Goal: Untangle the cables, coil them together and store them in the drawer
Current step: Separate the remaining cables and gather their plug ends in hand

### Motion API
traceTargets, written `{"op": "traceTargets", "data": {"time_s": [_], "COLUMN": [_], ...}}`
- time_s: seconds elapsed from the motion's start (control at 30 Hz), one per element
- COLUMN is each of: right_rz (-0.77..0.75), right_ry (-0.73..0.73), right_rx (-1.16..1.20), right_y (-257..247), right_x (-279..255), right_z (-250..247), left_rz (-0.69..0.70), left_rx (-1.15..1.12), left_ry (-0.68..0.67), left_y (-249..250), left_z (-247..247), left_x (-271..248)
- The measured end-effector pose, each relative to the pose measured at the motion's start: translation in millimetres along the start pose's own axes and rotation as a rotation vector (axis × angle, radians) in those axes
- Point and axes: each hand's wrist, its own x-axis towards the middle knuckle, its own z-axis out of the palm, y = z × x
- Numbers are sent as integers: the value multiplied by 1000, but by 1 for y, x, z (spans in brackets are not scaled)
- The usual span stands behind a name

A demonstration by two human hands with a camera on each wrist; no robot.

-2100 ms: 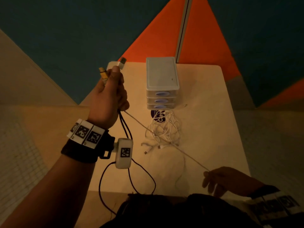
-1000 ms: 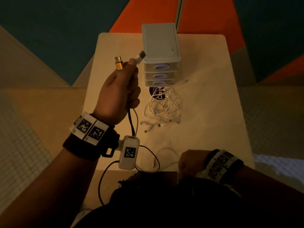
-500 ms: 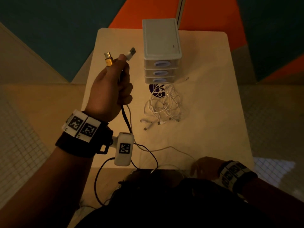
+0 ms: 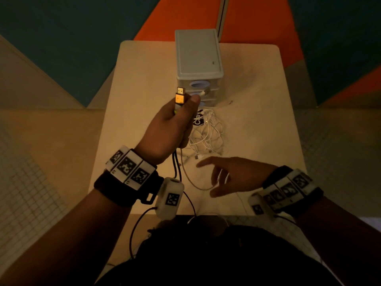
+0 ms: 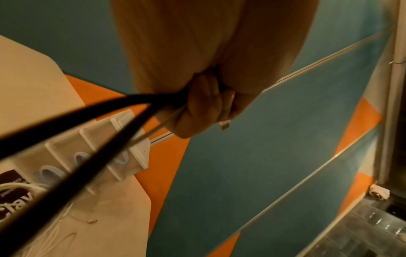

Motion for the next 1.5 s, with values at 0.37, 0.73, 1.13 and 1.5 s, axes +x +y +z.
{"op": "traceTargets", "data": {"time_s": [0.37,0.73,1.13,1.5], "right_rz": [-210,-43,500,787], "right_ry": [316,164,-269,-215], "right_rx": [94,201,98,15], "right_y": [-31,31,139,148], "right_x": [-11,-16,-40,-64], "right_z": [-30,-7,106,87], "left_rz": [255,204,87,69], "left_rx": [783,436,337,404], "left_ry": [-196,239,273,198], "left_y": [-21,-11,-7,-12], "left_z": [0,-39,-75,-74], "left_x": [-5,11,17,21]}}
